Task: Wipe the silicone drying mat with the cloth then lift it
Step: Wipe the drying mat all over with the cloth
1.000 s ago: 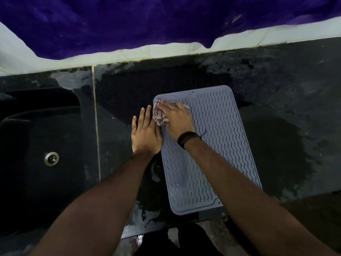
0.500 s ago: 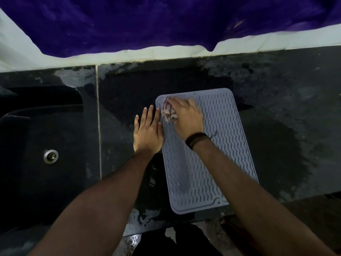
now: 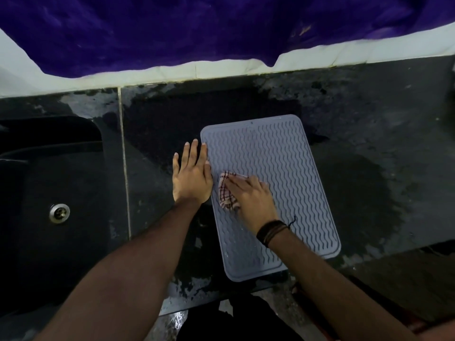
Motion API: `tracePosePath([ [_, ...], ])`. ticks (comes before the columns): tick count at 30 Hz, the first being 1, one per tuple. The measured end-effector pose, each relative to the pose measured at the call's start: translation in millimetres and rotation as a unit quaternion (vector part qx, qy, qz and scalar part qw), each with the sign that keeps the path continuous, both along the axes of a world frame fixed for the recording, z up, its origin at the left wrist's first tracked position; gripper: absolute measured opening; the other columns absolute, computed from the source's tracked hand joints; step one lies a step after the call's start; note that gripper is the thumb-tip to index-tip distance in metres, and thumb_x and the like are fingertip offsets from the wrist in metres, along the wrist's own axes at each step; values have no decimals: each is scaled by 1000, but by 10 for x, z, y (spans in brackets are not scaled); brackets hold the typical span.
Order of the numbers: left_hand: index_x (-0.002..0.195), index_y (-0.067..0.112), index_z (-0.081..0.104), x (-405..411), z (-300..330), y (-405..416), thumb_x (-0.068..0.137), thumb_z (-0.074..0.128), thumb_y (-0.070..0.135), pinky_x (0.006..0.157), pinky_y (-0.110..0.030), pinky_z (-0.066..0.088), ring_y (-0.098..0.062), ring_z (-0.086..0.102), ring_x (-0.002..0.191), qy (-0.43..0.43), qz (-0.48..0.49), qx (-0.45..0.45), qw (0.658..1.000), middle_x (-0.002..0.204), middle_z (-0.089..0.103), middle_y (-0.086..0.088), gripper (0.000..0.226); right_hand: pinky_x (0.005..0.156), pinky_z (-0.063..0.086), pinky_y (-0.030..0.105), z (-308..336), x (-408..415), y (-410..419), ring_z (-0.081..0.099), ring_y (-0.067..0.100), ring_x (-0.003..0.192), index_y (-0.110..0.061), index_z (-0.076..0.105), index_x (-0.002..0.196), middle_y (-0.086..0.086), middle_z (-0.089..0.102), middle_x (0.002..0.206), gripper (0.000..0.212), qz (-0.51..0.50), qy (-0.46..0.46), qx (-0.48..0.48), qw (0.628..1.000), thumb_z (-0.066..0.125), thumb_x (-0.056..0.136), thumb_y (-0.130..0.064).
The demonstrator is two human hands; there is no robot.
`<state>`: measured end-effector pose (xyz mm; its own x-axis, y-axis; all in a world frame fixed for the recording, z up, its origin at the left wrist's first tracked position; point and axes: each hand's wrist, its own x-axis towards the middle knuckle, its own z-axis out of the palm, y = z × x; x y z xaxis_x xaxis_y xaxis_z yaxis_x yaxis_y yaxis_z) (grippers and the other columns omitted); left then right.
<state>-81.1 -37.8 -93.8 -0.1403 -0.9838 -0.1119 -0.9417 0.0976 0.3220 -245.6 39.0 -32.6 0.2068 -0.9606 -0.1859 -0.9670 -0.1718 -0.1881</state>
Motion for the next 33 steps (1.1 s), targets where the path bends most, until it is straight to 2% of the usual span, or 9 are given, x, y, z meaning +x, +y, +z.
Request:
tracePosePath([
  [4,165,20,14,26,0,-1,110,32,35,128,-49,-1,-23,-1,159,0,-16,6,1000,173,7,-4,59,89,45,42,87,122,-249,53,27,111,-19,54,134,-1,58,134,69,-60,-47,-67,995,72,68,-11],
  [8,165,21,11,53,-31,-6,103,48,42,128,-48,-3,-23,-2,159,-17,-31,6,999,173,4,-4,76,102,39,47,-12,289,-444,40,27,126,-20,43,143,-3,42,149,67,-46,-64,-2,997,57,80,-2],
  [13,164,23,19,19,-81,-21,110,26,33,128,-48,0,-22,4,159,12,-3,-12,1000,172,13,-3,55,101,37,44,-77,126,74,46,28,124,-20,52,138,-2,50,144,70,-11,-48,-11,999,70,71,-5],
  [16,164,23,21,1,-87,-19,111,24,33,128,-47,-1,-22,5,159,23,0,-19,1000,172,15,-2,54,99,38,41,19,41,452,48,26,122,-23,51,138,-5,49,144,76,-7,-20,8,1000,74,68,-6],
  [19,164,22,21,14,-77,-21,110,25,34,128,-48,0,-22,5,159,23,2,-18,1000,172,15,-3,55,100,37,41,97,32,728,46,25,122,-26,47,141,-7,46,146,79,3,-6,51,999,77,69,-19],
  [21,164,22,21,20,-71,-12,110,26,34,128,-48,0,-22,5,159,21,0,-15,1000,172,15,-3,55,93,41,41,157,53,751,49,24,116,-26,52,137,-7,52,140,76,-14,-10,39,999,78,66,-19],
  [23,164,22,20,19,-69,-11,110,26,35,128,-48,-1,-23,5,159,20,-2,-12,1000,172,14,-3,55,85,44,39,175,119,614,52,25,110,-23,56,133,-4,56,135,73,-52,-28,-2,998,76,64,-11],
  [27,164,22,20,17,-69,-22,111,26,37,128,-49,0,-22,4,159,4,-1,-6,1000,172,14,-4,56,96,39,44,64,323,241,44,26,122,-21,47,141,-3,43,148,67,-50,-26,1,998,66,78,-7],
  [33,164,24,18,1,-71,-10,111,20,39,128,-47,-2,-21,2,159,4,0,-6,1000,172,12,-2,56,98,39,45,-58,221,661,41,26,121,-20,53,136,-1,48,144,67,-5,-17,4,1000,68,71,-6],
])
